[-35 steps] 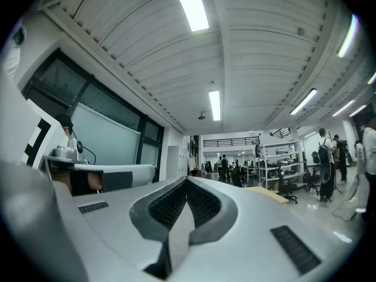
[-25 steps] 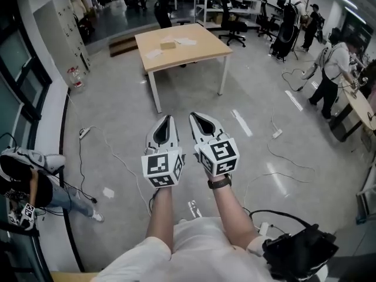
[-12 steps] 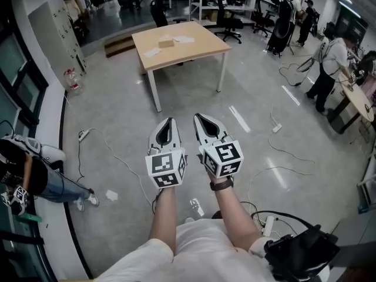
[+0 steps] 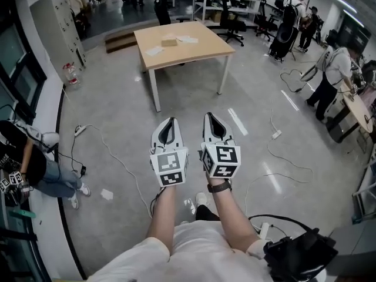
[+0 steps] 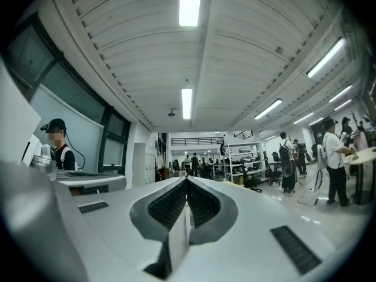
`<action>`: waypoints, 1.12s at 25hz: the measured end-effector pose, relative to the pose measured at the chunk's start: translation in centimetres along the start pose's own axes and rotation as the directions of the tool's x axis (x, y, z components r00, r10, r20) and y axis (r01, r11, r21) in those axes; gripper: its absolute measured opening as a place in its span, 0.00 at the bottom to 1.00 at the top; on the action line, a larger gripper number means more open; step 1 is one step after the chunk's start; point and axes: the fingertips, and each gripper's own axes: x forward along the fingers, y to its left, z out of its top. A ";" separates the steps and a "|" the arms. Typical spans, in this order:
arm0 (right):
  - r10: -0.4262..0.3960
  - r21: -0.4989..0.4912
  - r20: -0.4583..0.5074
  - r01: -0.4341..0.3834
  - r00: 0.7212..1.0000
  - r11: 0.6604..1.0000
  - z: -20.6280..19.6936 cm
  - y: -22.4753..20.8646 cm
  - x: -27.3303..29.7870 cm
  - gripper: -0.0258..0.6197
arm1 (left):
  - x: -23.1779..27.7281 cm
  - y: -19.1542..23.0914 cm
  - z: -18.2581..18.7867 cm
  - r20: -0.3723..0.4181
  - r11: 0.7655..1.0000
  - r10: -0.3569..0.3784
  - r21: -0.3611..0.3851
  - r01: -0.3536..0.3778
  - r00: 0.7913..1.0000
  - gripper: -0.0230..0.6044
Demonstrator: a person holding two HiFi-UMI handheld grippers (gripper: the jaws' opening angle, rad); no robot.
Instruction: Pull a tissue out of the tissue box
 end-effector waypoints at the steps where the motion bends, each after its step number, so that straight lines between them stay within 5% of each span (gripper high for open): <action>1: 0.009 0.016 -0.003 -0.009 1.000 1.000 -0.3 -0.1 1.0 0.04 | 0.7 0.5 0.2 0.013 1.000 0.009 -0.013 -0.009 1.000 0.04; 6: -0.021 0.043 0.035 0.019 0.999 0.999 0.9 -3.0 6.2 0.04 | 4.3 1.6 2.2 0.088 0.983 0.009 -0.182 0.007 0.996 0.04; 14: 0.041 0.030 0.065 -0.043 0.997 0.999 2.3 -6.1 13.9 0.04 | 12.1 3.4 1.9 0.035 0.991 0.123 -0.061 -0.121 0.992 0.04; 22: 0.087 0.064 -0.034 -0.084 0.996 0.994 -3.2 -10.4 19.0 0.04 | 17.5 2.8 -1.4 0.021 0.982 0.187 0.021 -0.187 0.982 0.04; 28: 0.233 0.057 -0.053 -0.230 0.971 0.971 -5.8 -10.1 23.0 0.04 | 22.6 2.0 -7.0 -0.176 0.986 0.126 0.132 -0.104 0.976 0.04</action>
